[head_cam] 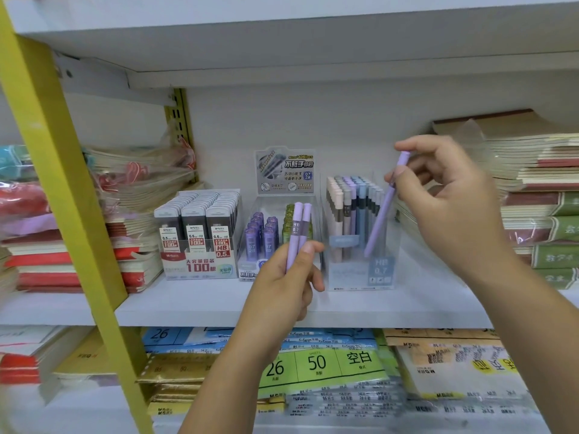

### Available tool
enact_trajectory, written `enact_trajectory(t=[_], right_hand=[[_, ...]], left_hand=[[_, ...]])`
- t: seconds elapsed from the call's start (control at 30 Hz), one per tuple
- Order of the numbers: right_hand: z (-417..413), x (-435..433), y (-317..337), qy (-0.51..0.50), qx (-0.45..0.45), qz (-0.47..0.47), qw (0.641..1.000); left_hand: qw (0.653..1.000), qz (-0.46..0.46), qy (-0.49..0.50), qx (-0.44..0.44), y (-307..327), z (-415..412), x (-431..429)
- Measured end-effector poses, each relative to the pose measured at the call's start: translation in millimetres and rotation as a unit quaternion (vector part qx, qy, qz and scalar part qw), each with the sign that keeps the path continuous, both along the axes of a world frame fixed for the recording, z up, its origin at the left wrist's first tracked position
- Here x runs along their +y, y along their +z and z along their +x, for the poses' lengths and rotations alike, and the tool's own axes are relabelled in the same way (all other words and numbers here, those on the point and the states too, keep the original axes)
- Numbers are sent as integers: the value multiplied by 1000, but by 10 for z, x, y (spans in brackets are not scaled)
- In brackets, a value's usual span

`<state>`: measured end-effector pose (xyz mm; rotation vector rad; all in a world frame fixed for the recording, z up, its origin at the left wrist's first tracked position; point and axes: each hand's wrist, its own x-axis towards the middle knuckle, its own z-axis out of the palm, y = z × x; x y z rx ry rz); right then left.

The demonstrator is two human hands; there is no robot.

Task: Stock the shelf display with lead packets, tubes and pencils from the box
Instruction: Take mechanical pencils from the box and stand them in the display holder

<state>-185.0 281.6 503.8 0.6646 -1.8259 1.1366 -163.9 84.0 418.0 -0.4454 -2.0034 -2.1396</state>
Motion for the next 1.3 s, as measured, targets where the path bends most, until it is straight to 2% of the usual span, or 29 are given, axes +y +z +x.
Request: enact_trajectory(t=[0.2, 0.3, 0.4, 0.5, 0.8, 1.13, 1.2, 1.3], right_hand=[[53, -25, 22, 14, 80, -89, 993], [6, 6, -3, -30, 86, -40, 995], [-85, 18, -84, -69, 26, 46, 996], [-127, 5, -144, -80, -15, 92, 992], [-104, -17, -112, -85, -55, 127, 987], [-120, -29, -93, -103, -59, 149, 982], [-138, -44, -109, -105, -54, 151, 981], [-189, -57, -132, -163, -5, 179, 970]], left_hand=[[1000, 25, -5, -17, 13, 4, 18], [999, 30, -4, -18, 10, 3, 22], [999, 29, -3, -16, 0, -1, 16], [999, 30, -2, -13, -9, -10, 12], [1000, 18, 1, -9, -17, -16, -9], [1000, 7, 3, -1, -17, -11, -27], [1000, 5, 2, 0, -16, -13, -25], [1000, 1, -5, 3, -17, -15, -27]])
